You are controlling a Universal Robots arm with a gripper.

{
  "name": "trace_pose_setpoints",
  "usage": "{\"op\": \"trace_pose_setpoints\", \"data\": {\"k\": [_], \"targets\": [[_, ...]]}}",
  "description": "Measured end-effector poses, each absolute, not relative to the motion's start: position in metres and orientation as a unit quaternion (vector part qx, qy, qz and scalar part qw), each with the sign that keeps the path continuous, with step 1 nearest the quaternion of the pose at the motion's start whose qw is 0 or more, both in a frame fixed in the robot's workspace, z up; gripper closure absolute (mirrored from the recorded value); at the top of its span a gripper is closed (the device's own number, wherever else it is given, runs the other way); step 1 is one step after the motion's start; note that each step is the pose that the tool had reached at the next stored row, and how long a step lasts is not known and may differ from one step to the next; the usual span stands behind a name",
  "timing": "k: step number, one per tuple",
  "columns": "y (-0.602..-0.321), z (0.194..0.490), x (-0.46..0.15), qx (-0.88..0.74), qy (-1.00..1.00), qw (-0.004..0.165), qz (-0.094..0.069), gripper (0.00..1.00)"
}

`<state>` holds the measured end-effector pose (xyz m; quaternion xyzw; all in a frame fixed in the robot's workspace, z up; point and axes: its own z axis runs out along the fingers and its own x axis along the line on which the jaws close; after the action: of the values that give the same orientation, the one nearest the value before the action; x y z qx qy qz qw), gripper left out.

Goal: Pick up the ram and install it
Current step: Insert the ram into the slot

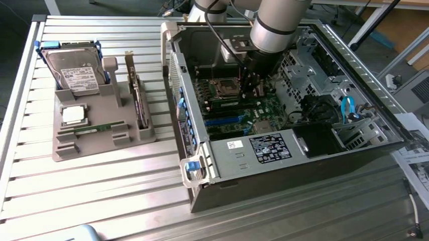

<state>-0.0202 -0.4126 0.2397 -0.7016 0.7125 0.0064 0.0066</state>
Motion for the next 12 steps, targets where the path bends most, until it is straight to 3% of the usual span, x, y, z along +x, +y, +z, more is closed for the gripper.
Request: {"op": "trace_pose_setpoints", "data": {"k": [12], "targets": [[-0.4126,0.2384,-0.0205,-0.701,0.713,0.007,0.006,0.88]]}}
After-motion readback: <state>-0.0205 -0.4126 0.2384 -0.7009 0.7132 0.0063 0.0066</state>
